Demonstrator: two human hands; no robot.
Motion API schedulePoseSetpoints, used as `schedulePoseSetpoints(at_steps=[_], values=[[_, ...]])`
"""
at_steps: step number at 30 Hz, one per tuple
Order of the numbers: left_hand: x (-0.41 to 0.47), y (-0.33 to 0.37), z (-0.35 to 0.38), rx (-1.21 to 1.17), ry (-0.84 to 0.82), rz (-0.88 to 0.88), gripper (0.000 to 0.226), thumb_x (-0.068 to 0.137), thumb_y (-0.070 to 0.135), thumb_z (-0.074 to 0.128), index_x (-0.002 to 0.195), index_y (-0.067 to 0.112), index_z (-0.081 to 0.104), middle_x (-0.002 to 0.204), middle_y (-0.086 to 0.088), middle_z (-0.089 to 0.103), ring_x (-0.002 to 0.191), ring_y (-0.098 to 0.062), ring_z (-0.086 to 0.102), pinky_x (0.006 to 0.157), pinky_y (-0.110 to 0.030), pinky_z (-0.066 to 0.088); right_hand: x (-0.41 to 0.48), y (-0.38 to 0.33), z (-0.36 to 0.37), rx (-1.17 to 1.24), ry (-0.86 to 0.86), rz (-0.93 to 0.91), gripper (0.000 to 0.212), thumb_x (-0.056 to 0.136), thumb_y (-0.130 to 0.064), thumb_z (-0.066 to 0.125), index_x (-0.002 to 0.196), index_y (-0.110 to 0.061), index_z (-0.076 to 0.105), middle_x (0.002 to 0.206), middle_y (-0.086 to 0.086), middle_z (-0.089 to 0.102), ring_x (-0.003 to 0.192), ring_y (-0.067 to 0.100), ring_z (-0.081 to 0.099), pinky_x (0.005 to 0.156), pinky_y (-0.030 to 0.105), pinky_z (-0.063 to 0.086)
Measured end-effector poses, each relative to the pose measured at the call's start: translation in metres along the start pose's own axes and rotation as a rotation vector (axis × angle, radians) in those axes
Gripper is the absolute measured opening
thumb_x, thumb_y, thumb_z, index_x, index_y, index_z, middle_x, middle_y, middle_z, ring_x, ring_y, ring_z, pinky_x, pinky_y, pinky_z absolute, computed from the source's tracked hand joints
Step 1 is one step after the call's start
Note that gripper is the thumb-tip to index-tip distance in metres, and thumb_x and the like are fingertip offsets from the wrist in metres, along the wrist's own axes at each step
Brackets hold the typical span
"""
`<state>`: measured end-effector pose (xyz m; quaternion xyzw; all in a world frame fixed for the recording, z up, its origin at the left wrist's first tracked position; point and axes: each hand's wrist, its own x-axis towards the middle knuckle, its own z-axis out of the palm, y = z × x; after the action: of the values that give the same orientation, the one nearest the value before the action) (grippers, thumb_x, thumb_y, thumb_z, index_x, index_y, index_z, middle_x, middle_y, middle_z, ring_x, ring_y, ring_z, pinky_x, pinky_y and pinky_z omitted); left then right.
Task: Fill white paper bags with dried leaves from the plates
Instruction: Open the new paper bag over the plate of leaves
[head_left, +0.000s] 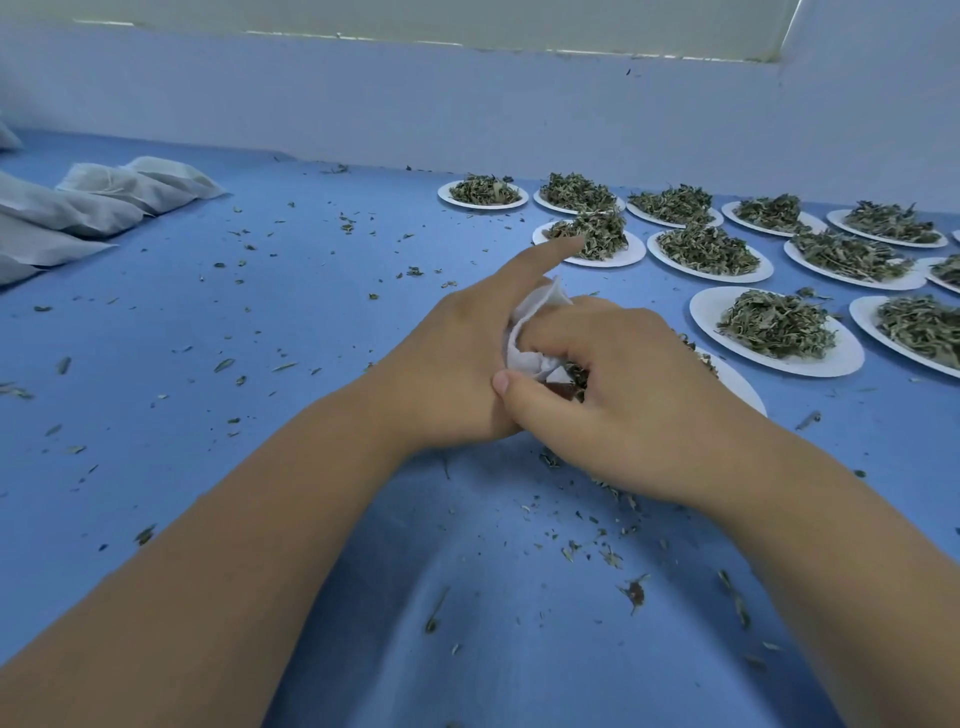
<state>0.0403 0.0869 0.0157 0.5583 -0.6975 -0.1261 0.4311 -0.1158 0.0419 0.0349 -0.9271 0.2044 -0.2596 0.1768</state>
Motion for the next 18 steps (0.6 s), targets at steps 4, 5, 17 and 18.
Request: schedulePoseSetpoints(at_steps=[4, 5, 17, 18], values=[[0.0, 0.002, 0.001, 0.052, 0.049, 0.081, 0.081, 0.08, 0.012, 0.07, 0.152, 0.02, 0.033, 0.133, 0.009, 0.053, 0.12, -0.01, 0.055, 0.103, -0.024, 0.044, 0.0, 0.002, -0.001, 0.014, 0.027, -0.018, 0.025, 0.085, -0.041, 0.058, 0.065, -0.028, 0.052, 0.085, -0.019, 0.053, 0.085, -0.006, 0.048, 0.066, 0.009, 0.032], [0.003, 0.002, 0.0, 0.124, 0.092, 0.089, 0.086, 0.08, 0.013, 0.072, 0.154, 0.022, 0.029, 0.149, 0.007, 0.042, 0.137, -0.016, 0.044, 0.113, -0.035, 0.038, 0.0, 0.003, -0.001, 0.006, 0.037, -0.03, 0.025, 0.086, -0.042, 0.058, 0.066, -0.028, 0.052, 0.08, -0.017, 0.052, 0.086, -0.004, 0.048, 0.066, 0.01, 0.032], [0.002, -0.002, 0.002, 0.01, 0.091, 0.162, 0.103, 0.081, 0.007, 0.063, 0.16, 0.032, 0.002, 0.074, 0.015, 0.057, 0.074, -0.006, 0.061, 0.07, -0.011, 0.044, -0.003, 0.0, -0.004, 0.049, 0.064, -0.151, 0.03, 0.092, -0.033, 0.059, 0.067, -0.025, 0.044, 0.073, -0.014, 0.043, 0.076, 0.008, 0.051, 0.059, 0.019, 0.034], [0.003, -0.004, 0.002, 0.003, 0.121, 0.175, 0.103, 0.081, 0.01, 0.065, 0.16, 0.033, 0.004, 0.072, 0.016, 0.054, 0.07, -0.007, 0.058, 0.068, -0.009, 0.042, -0.002, 0.001, -0.004, 0.012, 0.066, -0.153, 0.029, 0.092, -0.035, 0.058, 0.069, -0.022, 0.047, 0.073, -0.012, 0.045, 0.078, 0.012, 0.051, 0.061, 0.026, 0.038]])
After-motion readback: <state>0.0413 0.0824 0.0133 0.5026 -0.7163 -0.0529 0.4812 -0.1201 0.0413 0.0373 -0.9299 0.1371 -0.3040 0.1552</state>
